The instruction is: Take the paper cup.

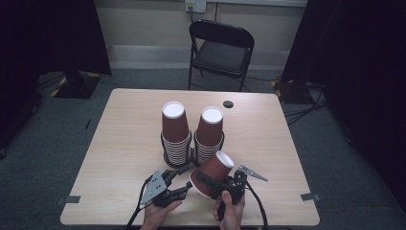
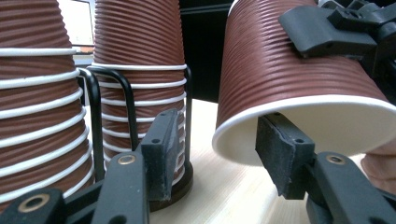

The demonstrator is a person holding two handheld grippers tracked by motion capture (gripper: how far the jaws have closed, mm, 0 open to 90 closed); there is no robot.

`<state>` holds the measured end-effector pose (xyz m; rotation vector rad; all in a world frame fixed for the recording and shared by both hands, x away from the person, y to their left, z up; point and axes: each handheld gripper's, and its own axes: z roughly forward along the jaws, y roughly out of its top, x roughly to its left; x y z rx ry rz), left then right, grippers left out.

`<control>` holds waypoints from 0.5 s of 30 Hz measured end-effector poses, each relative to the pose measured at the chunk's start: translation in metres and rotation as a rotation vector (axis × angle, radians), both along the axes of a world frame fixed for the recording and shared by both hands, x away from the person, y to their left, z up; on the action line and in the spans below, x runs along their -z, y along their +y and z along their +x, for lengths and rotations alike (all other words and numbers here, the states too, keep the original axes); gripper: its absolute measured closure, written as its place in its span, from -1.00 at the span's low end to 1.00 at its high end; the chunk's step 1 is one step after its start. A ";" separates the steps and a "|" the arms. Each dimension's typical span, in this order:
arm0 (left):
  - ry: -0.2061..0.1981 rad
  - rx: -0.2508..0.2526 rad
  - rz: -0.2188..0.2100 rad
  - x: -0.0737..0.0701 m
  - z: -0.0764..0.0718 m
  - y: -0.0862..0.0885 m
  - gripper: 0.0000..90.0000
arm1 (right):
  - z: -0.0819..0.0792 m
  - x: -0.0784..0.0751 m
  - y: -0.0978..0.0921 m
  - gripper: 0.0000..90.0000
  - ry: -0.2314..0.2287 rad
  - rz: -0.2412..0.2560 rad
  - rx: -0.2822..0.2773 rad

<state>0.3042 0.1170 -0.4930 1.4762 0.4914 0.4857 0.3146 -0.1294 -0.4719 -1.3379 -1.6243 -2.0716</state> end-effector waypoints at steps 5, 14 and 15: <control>-0.023 -0.002 0.007 0.000 0.000 -0.005 0.18 | -0.001 0.000 0.005 -0.68 0.018 0.019 -0.032; -0.053 -0.048 0.003 -0.002 -0.001 -0.011 0.49 | -0.002 0.001 0.016 -0.68 0.053 0.001 -0.089; -0.053 -0.049 -0.004 -0.002 -0.001 -0.011 0.53 | -0.002 0.001 0.018 -0.68 0.053 -0.001 -0.094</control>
